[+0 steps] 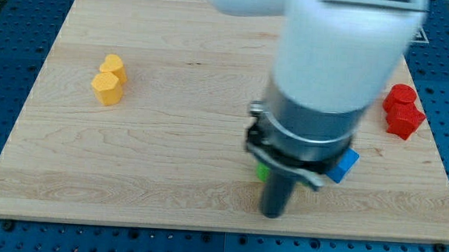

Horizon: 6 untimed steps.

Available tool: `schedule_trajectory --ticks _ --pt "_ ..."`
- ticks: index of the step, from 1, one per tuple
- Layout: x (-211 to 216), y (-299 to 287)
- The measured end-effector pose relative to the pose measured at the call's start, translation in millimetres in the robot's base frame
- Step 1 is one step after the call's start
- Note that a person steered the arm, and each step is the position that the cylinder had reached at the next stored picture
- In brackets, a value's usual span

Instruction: Put the green circle at the left side of the blue triangle

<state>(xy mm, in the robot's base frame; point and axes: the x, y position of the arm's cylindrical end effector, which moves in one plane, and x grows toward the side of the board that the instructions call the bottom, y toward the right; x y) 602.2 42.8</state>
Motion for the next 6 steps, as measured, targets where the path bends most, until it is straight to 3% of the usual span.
schedule_trajectory --ticks 1,2,3,6 --pt "-32.3 -11.6" --pt "-72.2 14.1" --pt "-83.2 22.6" --pt "-84.2 -43.7"
